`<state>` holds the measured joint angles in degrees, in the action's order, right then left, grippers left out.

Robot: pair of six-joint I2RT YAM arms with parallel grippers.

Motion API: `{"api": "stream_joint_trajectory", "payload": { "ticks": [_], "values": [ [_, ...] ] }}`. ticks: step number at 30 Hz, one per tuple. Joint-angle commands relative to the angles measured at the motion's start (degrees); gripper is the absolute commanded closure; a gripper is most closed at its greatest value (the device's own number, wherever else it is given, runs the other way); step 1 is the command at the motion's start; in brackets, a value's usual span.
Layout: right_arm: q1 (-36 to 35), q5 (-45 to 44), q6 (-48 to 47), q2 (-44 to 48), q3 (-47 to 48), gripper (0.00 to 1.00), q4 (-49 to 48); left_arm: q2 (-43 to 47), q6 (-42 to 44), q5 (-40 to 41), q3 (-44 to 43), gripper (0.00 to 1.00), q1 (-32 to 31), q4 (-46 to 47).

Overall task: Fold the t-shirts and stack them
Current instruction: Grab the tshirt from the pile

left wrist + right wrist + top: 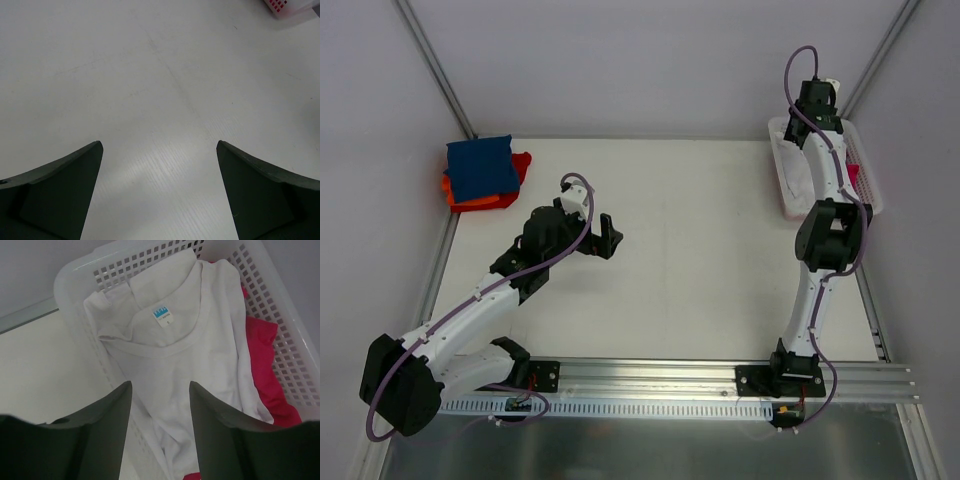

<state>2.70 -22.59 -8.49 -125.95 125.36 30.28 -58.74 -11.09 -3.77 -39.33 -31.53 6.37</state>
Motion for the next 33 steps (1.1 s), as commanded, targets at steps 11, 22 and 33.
{"api": "stream_joint_trajectory", "payload": {
  "ticks": [11, 22, 33],
  "values": [
    [2.3, 8.8, 2.1, -4.5, -2.0, 0.51, -2.7, -1.3, 1.0, 0.3, -0.6, 0.01, -0.4, 0.8],
    [2.3, 12.9, 3.7, -9.0, -4.2, 0.48, -3.7, -1.1, 1.3, 0.9, -0.6, 0.01, -0.4, 0.6],
    [2.8, 15.9, 4.4, -10.7, -5.0, 0.76, -4.5, -1.6, 1.5, 1.1, -0.6, 0.01, -0.4, 0.6]
  ]
}}
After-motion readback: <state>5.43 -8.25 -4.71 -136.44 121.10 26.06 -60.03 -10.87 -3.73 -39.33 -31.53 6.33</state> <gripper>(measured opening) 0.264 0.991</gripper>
